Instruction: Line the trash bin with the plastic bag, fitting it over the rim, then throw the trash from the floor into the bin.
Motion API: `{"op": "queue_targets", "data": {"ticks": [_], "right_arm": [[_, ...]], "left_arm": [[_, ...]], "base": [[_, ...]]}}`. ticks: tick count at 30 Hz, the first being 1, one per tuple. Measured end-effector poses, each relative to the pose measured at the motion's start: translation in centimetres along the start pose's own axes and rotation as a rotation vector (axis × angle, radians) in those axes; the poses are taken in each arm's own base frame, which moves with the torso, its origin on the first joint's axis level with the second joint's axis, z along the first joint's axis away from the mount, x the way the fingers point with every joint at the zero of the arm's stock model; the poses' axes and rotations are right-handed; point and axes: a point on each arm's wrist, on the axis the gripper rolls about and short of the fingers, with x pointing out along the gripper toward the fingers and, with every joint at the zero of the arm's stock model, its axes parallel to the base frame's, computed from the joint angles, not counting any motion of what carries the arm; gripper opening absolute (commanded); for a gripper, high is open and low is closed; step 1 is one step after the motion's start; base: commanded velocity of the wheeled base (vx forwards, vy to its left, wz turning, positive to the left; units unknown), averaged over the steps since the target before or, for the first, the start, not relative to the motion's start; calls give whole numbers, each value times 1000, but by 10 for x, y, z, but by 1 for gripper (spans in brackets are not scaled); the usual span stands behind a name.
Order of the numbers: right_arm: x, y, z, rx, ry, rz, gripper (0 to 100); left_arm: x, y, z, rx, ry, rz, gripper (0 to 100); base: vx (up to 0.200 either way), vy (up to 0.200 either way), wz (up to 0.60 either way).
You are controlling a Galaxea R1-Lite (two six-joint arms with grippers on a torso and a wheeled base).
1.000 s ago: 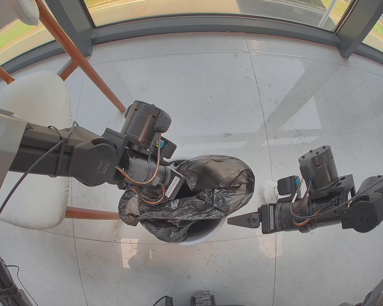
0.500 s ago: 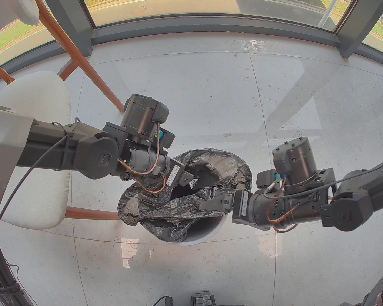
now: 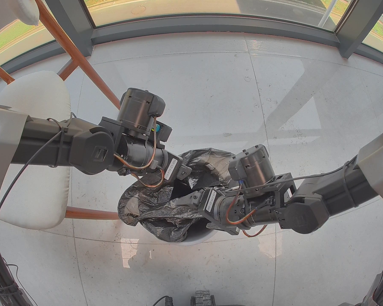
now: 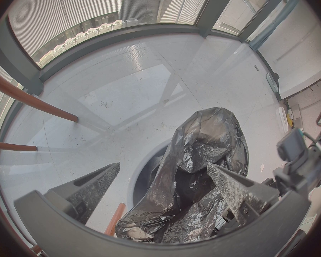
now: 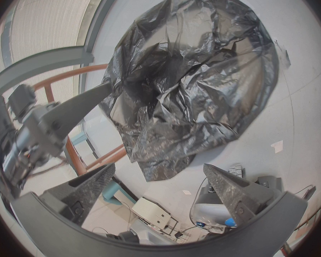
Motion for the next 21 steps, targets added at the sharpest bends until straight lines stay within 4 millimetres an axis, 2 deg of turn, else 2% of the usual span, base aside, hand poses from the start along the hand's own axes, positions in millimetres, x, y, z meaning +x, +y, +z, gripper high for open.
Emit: {"op": "queue_targets", "data": {"ticks": [13,14,21], "right_arm": [[42,0,11,34,-21,-16,100],[46,0,13,34,-38,-23,0],[59,-8,23,31,-108,-70,0]], "left_arm": [[-9,1,-1,-26,-5,4,100],[-9,1,-2,-27,-4,5,100],[-9,1,-3,-31,0,4,100]], "base": [[0,0,0],[0,0,0],[0,0,0]]}}
